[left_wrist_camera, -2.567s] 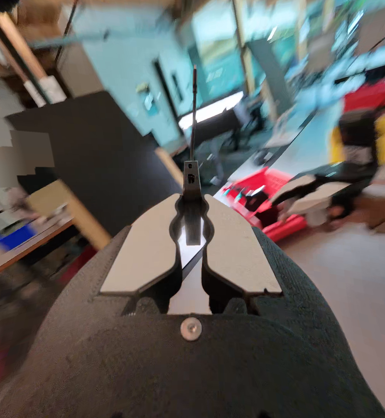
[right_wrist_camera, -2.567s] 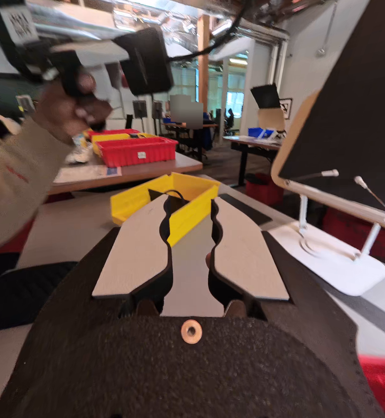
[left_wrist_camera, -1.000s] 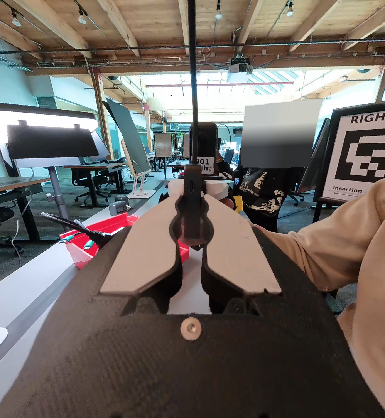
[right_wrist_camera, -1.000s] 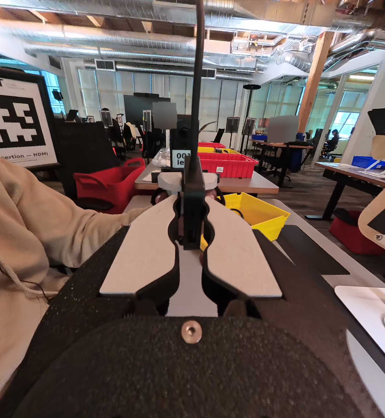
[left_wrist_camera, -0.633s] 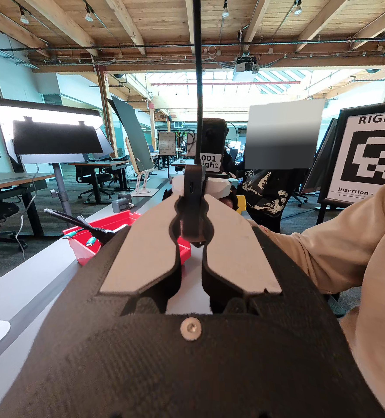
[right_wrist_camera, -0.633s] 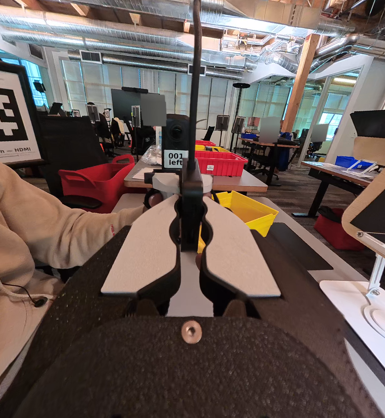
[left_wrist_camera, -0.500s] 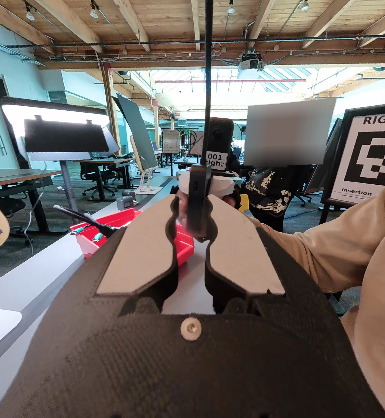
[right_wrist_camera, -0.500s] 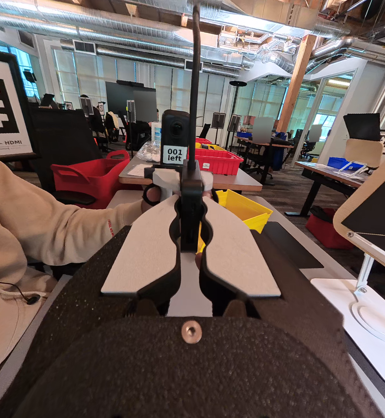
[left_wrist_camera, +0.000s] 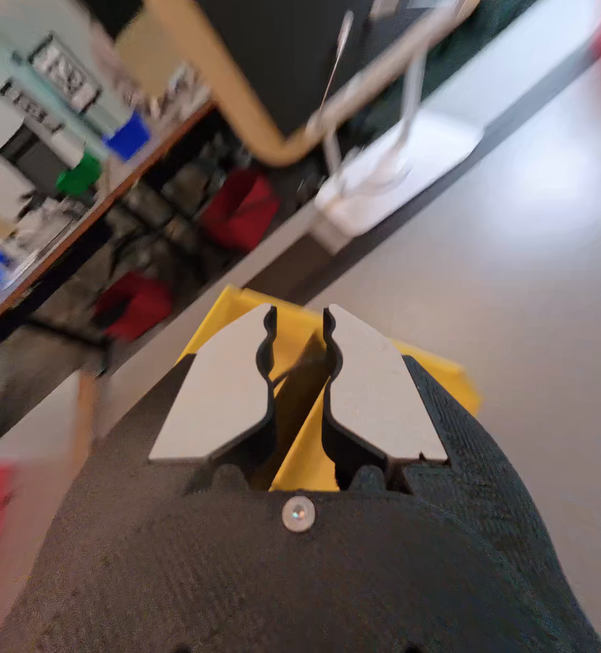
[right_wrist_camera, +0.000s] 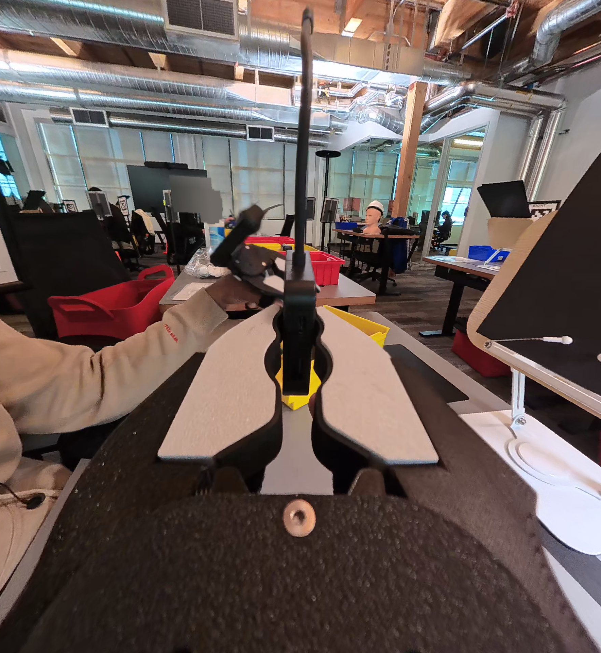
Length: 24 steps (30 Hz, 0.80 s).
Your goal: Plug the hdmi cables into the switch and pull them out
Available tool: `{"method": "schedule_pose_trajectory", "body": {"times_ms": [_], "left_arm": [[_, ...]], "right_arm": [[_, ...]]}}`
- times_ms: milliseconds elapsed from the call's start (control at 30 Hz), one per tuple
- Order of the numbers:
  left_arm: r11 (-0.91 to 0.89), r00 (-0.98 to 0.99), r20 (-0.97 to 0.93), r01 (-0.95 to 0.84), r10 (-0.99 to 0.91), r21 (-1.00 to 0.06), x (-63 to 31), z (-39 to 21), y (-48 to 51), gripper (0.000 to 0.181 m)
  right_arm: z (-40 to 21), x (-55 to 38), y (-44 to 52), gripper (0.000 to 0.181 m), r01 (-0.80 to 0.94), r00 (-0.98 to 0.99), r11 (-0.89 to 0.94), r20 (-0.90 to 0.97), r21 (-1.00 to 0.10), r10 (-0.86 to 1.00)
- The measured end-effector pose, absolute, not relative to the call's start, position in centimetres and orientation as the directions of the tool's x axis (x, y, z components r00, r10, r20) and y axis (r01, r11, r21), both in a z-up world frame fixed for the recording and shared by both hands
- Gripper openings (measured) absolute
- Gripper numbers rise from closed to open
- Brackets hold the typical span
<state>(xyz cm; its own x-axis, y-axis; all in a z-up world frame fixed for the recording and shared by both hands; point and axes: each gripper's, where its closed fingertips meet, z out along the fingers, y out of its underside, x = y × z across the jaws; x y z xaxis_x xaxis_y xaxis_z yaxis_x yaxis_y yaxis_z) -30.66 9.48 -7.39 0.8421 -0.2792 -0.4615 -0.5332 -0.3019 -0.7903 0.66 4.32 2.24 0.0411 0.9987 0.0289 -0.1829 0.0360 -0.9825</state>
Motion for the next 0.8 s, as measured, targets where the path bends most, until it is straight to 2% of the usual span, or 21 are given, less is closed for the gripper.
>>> {"method": "schedule_pose_trajectory", "body": {"times_ms": [67,167,233,333,400,467,567,800], "left_arm": [[-0.432,0.825,-0.503,-0.564,-0.257,-0.704,-33.7,-10.6,9.9,0.027],[-0.487,0.867,-0.437,-0.497,-0.239,-0.718,-35.8,-13.8,11.2,0.033],[-0.54,0.861,-0.453,-0.502,-0.233,-0.676,-37.1,-15.5,11.4,0.04],[-0.554,0.855,-0.464,-0.508,-0.233,-0.659,-37.9,-16.8,11.8,0.04],[-0.561,0.836,-0.508,-0.526,-0.205,-0.639,-38.8,-17.8,12.4,0.037],[-0.548,0.803,-0.571,-0.559,-0.171,-0.622,-39.6,-18.4,12.9,0.02],[-0.529,0.783,-0.611,-0.57,-0.117,-0.629,-40.0,-16.5,12.8,0.017],[-0.378,0.813,-0.579,-0.517,0.064,-0.768,-37.7,-5.7,9.7,0.012]], "right_arm": [[2.0,0.4,4.3,0.014,-0.176,0.036,0.03,0.024,-0.984,0.999],[1.6,0.0,4.4,0.014,-0.158,0.035,0.027,0.021,-0.987,0.999],[1.4,0.0,4.4,0.013,-0.151,0.033,0.028,0.023,-0.988,0.999],[1.4,0.3,4.7,0.013,-0.158,0.034,0.021,0.016,-0.987,0.999],[1.4,0.5,4.8,0.013,-0.164,0.033,0.012,0.007,-0.986,0.999],[1.4,0.5,4.9,0.013,-0.167,0.031,0.006,0.001,-0.986,1.0],[1.5,0.7,4.9,0.013,-0.172,0.031,0.007,0.001,-0.985,1.0],[2.3,1.8,5.1,0.013,-0.2,0.046,0.012,0.002,-0.98,0.999]]}}
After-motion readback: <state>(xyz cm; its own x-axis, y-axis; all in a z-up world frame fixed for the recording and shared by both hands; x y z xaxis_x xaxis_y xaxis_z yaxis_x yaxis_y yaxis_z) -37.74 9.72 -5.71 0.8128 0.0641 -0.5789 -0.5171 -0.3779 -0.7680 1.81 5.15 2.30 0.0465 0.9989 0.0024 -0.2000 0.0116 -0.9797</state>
